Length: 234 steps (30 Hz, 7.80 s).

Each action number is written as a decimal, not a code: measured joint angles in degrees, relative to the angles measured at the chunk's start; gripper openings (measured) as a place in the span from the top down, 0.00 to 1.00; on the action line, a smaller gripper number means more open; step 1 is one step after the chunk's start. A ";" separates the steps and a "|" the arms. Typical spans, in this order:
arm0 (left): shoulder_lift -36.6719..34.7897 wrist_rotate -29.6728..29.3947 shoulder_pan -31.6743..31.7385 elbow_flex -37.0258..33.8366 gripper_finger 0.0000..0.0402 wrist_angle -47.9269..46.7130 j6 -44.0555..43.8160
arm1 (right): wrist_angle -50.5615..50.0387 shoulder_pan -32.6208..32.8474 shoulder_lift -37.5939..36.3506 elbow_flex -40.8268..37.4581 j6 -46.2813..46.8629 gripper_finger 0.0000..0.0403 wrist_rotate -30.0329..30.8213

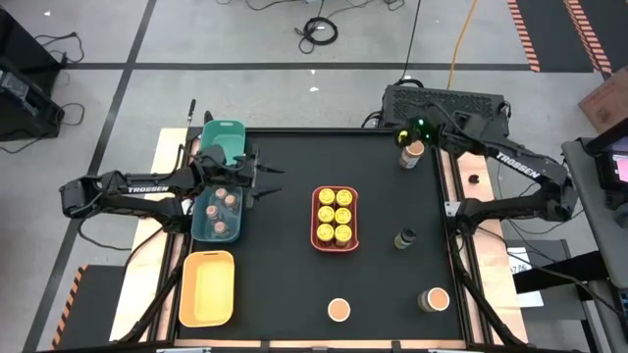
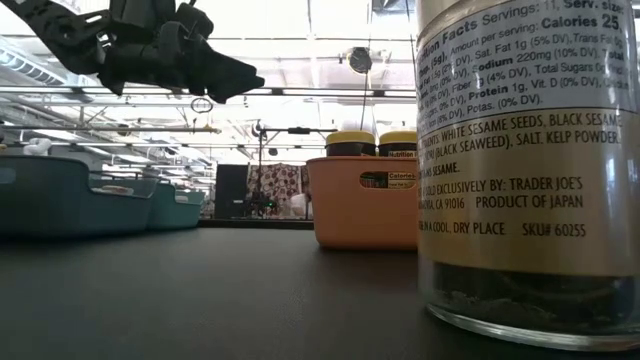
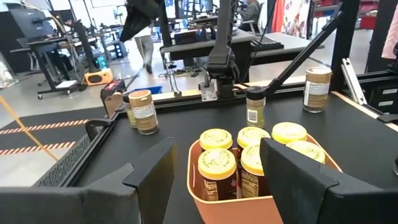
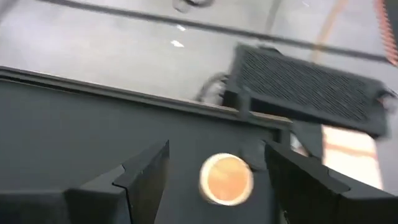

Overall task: Sort spices by type
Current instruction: Put the golden seasoning bottle in the green bin

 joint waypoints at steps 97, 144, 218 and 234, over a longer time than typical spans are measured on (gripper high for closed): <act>0.04 1.68 -0.04 0.02 0.41 -5.55 -1.44 | 8.15 -15.99 18.69 -11.39 2.35 0.35 -19.15; 10.04 -3.52 -5.01 16.77 0.41 -7.39 -5.75 | 20.83 20.10 18.75 11.04 -18.53 0.35 -32.22; 37.46 -23.74 -10.69 32.15 0.00 2.59 1.49 | 18.37 20.51 18.73 11.02 -30.81 0.33 -28.62; 37.46 -23.74 -10.69 32.15 0.31 2.57 -1.60 | 19.56 20.51 18.73 10.94 -30.58 0.27 -28.28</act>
